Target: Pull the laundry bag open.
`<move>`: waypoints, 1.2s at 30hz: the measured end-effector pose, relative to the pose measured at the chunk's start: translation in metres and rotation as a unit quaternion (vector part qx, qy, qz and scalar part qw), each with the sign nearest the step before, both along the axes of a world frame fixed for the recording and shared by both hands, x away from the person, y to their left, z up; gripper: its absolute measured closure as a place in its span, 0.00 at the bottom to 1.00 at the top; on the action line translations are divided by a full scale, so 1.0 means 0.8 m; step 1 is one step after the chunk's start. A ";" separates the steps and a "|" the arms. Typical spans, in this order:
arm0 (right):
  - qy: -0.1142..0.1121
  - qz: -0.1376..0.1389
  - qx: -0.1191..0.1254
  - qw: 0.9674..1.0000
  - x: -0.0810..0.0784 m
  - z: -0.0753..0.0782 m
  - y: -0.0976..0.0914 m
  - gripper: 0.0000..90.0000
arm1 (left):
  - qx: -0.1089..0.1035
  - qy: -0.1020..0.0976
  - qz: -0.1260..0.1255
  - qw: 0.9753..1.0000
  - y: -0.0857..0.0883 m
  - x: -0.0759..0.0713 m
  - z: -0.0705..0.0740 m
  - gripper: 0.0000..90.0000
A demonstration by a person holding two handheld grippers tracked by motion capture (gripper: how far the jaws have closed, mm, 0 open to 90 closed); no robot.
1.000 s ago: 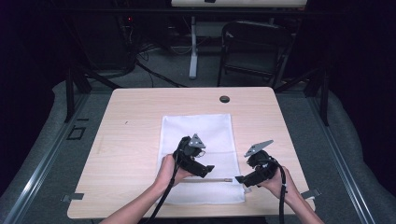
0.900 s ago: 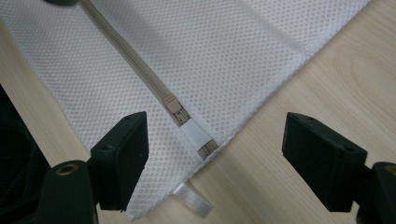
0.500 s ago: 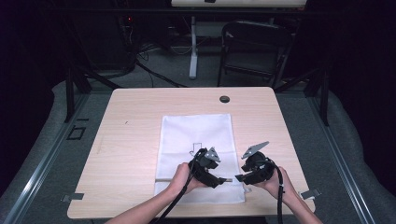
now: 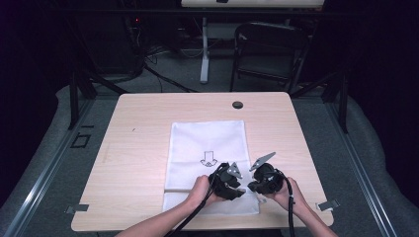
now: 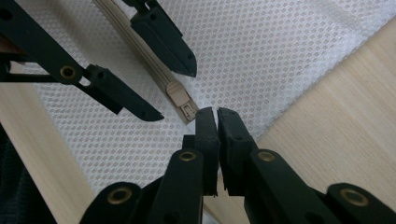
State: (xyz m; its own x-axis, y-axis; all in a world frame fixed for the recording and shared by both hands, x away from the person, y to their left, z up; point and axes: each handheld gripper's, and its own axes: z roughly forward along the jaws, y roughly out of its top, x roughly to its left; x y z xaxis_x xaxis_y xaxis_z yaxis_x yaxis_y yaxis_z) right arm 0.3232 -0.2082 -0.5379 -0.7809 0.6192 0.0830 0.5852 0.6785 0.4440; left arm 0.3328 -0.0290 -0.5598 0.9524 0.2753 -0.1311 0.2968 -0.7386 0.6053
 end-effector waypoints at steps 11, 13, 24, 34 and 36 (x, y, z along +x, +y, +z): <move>0.016 -0.010 0.000 1.000 0.001 -0.018 0.008 1.00 | 0.007 -0.001 -0.005 1.000 -0.006 0.001 -0.009 0.86; 0.018 -0.014 0.005 1.000 0.001 -0.020 0.009 1.00 | 0.006 0.000 -0.006 1.000 -0.005 0.002 -0.009 0.88; 0.028 -0.024 0.016 0.999 0.001 -0.022 0.003 1.00 | 0.004 -0.003 -0.020 1.000 -0.005 0.005 -0.008 0.91; 0.036 -0.025 0.001 0.999 0.002 -0.020 0.005 1.00 | 0.008 0.000 -0.024 1.000 -0.003 0.007 -0.007 0.91; 0.036 -0.026 0.002 0.999 0.002 -0.020 0.006 1.00 | 0.008 0.001 -0.025 1.000 -0.003 0.007 -0.007 0.91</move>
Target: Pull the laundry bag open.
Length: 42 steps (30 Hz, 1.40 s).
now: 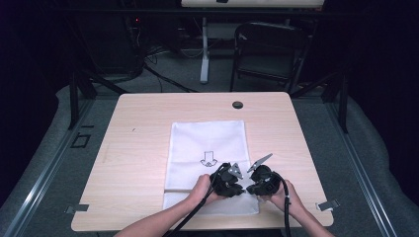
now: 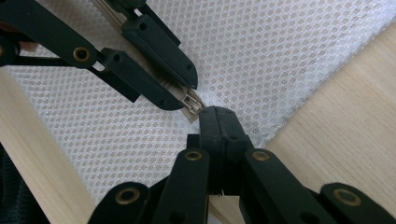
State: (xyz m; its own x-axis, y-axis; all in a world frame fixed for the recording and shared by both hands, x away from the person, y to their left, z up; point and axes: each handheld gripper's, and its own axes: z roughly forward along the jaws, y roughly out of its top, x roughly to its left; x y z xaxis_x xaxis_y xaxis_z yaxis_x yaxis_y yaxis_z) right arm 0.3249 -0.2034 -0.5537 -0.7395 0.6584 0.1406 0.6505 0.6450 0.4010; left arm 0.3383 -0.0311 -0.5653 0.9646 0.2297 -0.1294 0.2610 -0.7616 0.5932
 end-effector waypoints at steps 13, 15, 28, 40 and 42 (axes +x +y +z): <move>0.002 0.002 0.002 1.000 0.000 -0.001 -0.001 1.00 | -0.004 0.005 -0.005 1.000 0.007 0.002 0.001 0.91; 0.001 0.002 0.000 1.000 0.000 0.000 -0.001 1.00 | -0.003 0.006 -0.009 1.000 0.007 0.001 0.002 0.91; 0.002 0.005 -0.009 1.000 -0.001 0.001 0.001 1.00 | -0.004 0.010 -0.006 1.000 0.015 0.003 0.004 0.91; 0.004 0.000 -0.008 1.000 -0.003 0.001 0.001 1.00 | -0.007 0.012 -0.017 1.000 0.014 0.003 0.003 0.91; 0.006 -0.003 -0.004 1.000 -0.003 0.000 0.000 1.00 | -0.005 0.013 -0.015 1.000 0.016 0.003 0.004 0.91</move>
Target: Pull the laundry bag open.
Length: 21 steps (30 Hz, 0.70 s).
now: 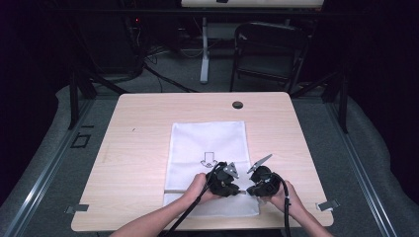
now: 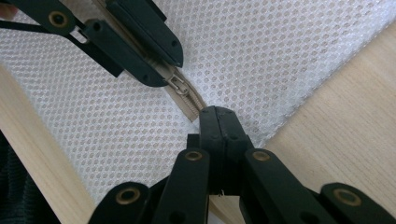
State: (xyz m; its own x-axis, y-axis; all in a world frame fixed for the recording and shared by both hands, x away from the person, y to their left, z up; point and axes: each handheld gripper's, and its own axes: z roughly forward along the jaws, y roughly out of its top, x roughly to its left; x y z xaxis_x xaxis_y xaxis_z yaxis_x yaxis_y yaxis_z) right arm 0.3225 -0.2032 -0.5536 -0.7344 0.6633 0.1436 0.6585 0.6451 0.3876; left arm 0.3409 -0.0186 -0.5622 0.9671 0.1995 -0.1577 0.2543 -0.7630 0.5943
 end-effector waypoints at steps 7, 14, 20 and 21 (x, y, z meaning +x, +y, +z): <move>0.001 -0.006 0.008 1.000 -0.001 -0.001 0.001 1.00 | 0.010 -0.005 -0.001 1.000 0.007 0.000 0.004 0.91; 0.002 0.002 -0.006 1.000 -0.001 0.001 0.000 1.00 | 0.003 0.003 -0.001 1.000 0.015 0.001 0.005 0.91; 0.004 0.001 -0.008 1.000 -0.001 0.001 0.000 1.00 | 0.006 0.002 0.002 1.000 0.018 0.001 0.005 0.91; 0.004 0.001 -0.008 1.000 -0.002 0.001 0.000 1.00 | 0.002 0.004 0.000 1.000 0.018 0.001 0.005 0.91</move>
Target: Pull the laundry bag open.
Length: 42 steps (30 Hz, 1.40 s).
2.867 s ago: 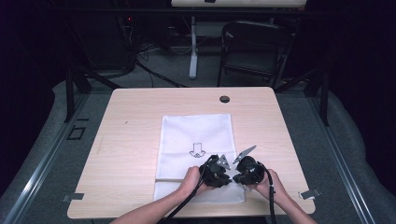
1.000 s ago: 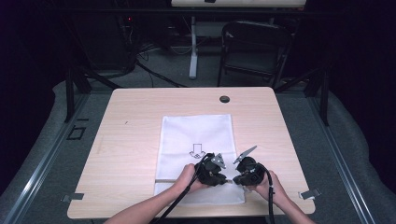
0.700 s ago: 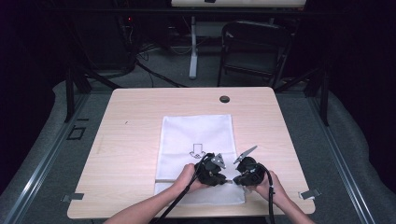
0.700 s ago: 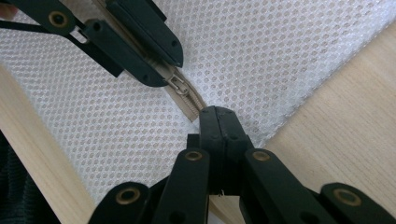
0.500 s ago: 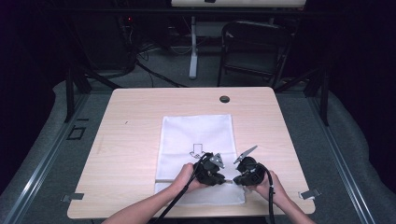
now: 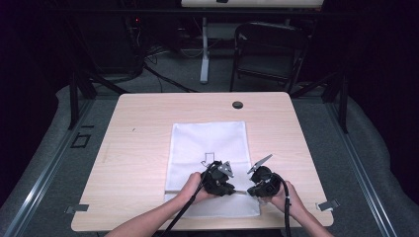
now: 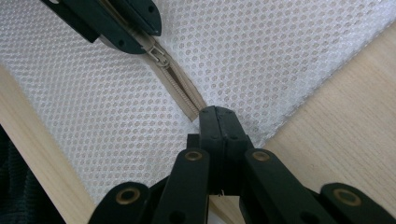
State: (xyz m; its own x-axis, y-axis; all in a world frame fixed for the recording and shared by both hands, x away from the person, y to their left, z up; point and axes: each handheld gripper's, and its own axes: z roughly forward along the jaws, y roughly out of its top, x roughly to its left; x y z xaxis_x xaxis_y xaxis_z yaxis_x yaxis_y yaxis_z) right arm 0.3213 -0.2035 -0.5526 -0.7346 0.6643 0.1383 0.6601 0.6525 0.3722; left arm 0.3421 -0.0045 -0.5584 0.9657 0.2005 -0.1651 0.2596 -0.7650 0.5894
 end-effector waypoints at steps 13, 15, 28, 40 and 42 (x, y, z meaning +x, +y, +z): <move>0.010 0.000 -0.006 1.000 -0.002 0.001 -0.006 1.00 | 0.007 0.000 -0.003 1.000 -0.003 -0.002 0.001 0.91; 0.012 0.003 -0.008 1.000 -0.001 0.002 -0.007 1.00 | 0.006 0.001 -0.003 1.000 -0.002 -0.003 0.000 0.91; -0.010 0.006 0.017 1.000 -0.003 0.003 -0.001 1.00 | 0.001 0.008 -0.001 1.000 -0.004 -0.002 -0.005 0.91; 0.007 0.014 0.017 1.000 0.001 -0.002 0.009 1.00 | 0.004 0.003 -0.007 1.000 -0.005 -0.004 -0.004 0.91; 0.011 0.006 0.023 1.000 0.001 -0.003 0.008 1.00 | 0.005 0.002 -0.007 1.000 -0.005 -0.004 -0.003 0.91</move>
